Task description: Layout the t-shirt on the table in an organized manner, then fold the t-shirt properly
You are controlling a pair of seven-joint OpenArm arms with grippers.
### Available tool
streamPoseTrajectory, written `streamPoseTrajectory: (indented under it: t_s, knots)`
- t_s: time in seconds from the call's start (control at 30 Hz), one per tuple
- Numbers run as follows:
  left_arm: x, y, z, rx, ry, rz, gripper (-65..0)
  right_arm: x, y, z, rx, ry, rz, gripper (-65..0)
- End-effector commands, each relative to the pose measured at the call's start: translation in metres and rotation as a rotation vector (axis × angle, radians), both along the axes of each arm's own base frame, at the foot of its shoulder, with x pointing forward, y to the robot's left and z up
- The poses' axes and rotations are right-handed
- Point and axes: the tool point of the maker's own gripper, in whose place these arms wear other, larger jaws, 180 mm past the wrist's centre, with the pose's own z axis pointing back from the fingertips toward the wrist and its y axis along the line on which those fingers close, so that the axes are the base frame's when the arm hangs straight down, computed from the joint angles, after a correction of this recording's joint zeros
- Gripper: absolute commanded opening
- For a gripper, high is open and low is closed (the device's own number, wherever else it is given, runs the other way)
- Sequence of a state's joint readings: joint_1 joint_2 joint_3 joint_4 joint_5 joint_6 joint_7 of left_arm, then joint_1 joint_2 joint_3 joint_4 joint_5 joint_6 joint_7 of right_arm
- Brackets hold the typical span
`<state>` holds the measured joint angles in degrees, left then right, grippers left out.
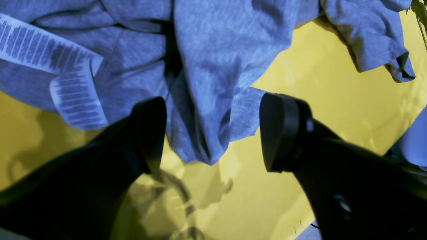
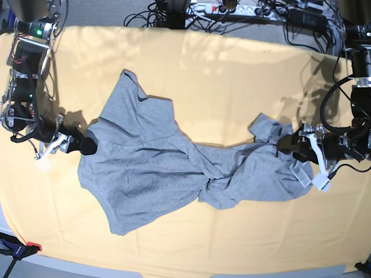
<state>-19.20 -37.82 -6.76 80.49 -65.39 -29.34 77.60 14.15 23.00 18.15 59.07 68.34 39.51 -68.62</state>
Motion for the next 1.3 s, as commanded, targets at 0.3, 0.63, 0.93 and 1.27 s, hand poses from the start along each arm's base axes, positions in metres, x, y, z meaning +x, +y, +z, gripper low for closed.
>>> streamPoseTrajectory:
  t_s: [0.3,0.63,0.93,1.27]
  knots:
    - [0.028,0.000,0.044,-0.035,-0.160,0.005,-20.4,0.002,-0.034,0.021,-0.130,-0.020,0.034,-65.0]
    - [0.035,-0.006,0.054,-0.048,-0.198,-0.011,-20.4,-0.048,-0.085,0.045,-0.398,-0.070,0.055,-65.0]
    - [0.036,-0.064,0.040,-0.194,-0.175,-0.063,-20.4,-0.085,-0.102,0.056,-0.487,-0.103,0.012,-65.0]
    - [-0.002,-0.171,0.019,-0.319,-0.109,-0.380,-20.4,-0.081,-0.108,0.055,-0.526,-0.111,-0.007,-65.0]
